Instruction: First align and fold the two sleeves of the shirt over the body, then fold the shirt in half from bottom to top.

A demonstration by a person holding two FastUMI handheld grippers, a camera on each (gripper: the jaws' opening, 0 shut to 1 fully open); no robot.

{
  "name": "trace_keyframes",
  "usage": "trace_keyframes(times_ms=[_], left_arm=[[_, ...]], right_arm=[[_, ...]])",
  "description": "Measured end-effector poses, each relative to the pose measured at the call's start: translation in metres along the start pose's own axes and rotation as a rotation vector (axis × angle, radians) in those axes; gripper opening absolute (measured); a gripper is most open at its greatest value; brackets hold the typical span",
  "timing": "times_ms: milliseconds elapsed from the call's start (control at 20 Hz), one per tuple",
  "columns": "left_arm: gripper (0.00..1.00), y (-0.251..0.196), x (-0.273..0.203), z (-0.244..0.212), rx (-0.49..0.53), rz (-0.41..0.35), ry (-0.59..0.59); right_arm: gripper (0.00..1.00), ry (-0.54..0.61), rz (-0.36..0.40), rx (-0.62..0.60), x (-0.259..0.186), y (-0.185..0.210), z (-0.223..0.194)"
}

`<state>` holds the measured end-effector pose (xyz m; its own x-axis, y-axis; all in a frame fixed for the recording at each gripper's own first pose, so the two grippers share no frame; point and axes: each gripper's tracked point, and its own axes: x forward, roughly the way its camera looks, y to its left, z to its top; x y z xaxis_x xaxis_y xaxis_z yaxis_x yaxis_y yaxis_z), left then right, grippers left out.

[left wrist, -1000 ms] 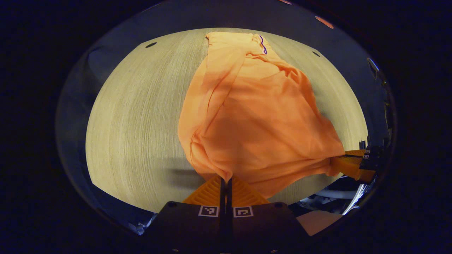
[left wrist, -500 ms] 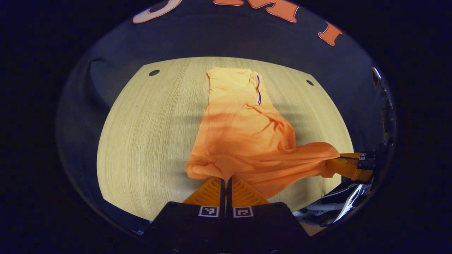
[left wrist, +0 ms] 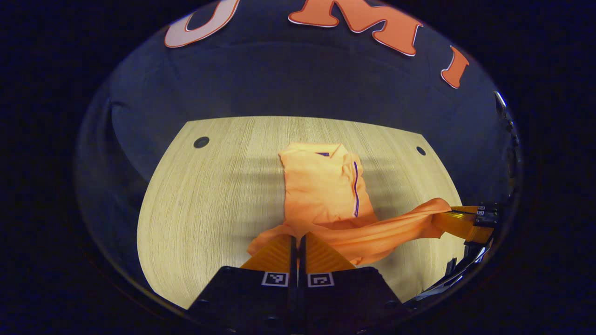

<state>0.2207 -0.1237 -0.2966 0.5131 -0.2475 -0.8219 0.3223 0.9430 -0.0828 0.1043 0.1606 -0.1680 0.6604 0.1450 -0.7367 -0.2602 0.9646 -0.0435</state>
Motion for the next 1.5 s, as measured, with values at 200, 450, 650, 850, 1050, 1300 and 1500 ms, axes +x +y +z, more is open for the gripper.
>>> trace_keyframes(times_ms=[200,450,650,850,1050,1300,1500], left_arm=[[0.01,0.015,0.044,0.044,0.007,0.009,-0.017],[0.01,0.028,0.107,0.080,0.039,0.036,-0.017],[0.01,0.036,0.148,0.089,0.051,0.049,-0.018],[0.01,0.046,0.181,0.076,0.039,0.074,0.043],[0.03,0.050,0.187,0.074,0.028,0.081,0.044],[0.77,0.072,0.179,0.093,0.007,0.155,-0.050],[0.98,0.079,0.157,0.098,-0.022,0.163,-0.086]], right_arm=[[0.00,-0.028,-0.011,0.051,0.042,-0.001,0.046],[0.00,-0.020,-0.035,0.042,0.104,-0.006,0.076],[0.00,-0.009,-0.058,0.020,0.144,-0.013,0.085],[0.01,0.019,-0.060,0.007,0.179,-0.014,0.079],[0.02,0.013,-0.077,0.028,0.189,-0.015,0.082],[0.75,0.008,-0.099,0.025,0.185,-0.022,0.080],[1.00,-0.044,-0.086,0.048,0.170,-0.019,0.088]])
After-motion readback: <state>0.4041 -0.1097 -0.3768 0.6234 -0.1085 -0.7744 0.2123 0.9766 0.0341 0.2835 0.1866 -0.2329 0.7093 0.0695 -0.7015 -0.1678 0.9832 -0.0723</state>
